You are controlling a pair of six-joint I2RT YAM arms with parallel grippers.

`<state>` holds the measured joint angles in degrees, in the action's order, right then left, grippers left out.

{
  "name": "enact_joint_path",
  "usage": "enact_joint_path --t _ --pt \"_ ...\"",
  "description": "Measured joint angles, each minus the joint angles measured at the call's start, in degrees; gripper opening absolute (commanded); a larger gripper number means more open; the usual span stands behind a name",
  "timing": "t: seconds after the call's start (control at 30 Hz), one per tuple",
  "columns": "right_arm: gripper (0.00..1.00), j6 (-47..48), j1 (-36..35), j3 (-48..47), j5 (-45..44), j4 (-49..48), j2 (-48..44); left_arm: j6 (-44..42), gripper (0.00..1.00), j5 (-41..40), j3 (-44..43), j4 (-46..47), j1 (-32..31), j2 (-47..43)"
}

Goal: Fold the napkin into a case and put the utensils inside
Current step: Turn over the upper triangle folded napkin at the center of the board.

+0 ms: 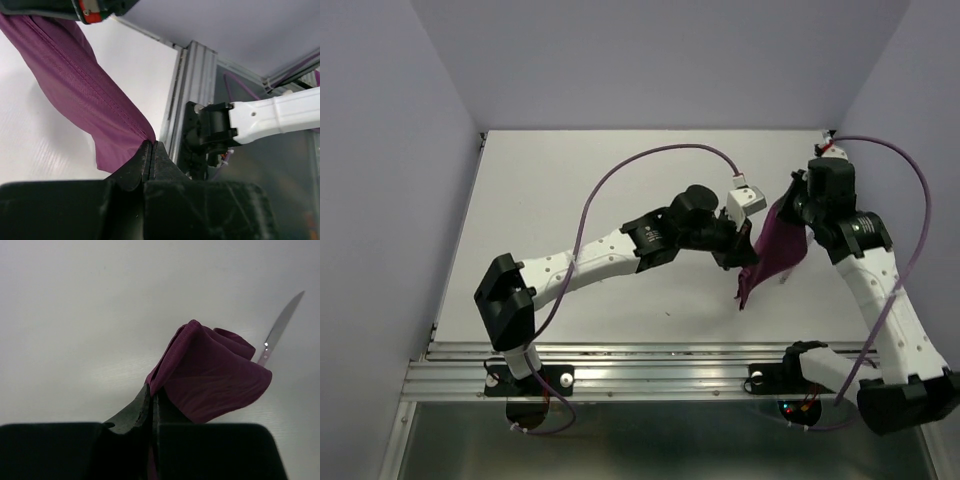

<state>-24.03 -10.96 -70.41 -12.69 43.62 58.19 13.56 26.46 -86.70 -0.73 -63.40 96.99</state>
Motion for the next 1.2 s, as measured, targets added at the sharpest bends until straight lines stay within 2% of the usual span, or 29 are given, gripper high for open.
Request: enact_joint_path --t 0.13,0.3,0.43,0.53,0.7,0.83,1.2 --pt "0.01 0.7 0.0 -2.1 6.6 -2.3 12.9 1.0 0.00 1.2 6.8 5.6 4.3 -0.1" --pt "0.01 -0.2 -1.1 -8.4 15.7 -8.9 35.8 3.4 0.00 3.6 18.7 13.1 16.2 0.4" --pt "0.01 -1.0 -3.6 -18.1 21.0 -13.0 51.6 4.0 0.00 4.6 20.3 15.0 22.9 2.9" --pt "0.01 -1.1 -5.4 -25.2 22.7 -14.1 59.1 4.1 0.00 5.1 20.4 15.7 25.9 4.9" --pt "0.01 -1.2 -7.0 -35.5 24.3 -14.3 66.5 4.8 0.00 5.9 20.7 18.1 29.9 6.8" --pt "0.01 -1.7 -7.2 -39.3 25.1 -14.4 69.6 5.2 0.00 6.6 20.7 19.7 31.6 7.8" --pt "0.01 -1.4 -8.7 -40.7 26.4 -13.7 72.9 8.8 0.00 6.7 27.8 25.9 33.0 9.0"
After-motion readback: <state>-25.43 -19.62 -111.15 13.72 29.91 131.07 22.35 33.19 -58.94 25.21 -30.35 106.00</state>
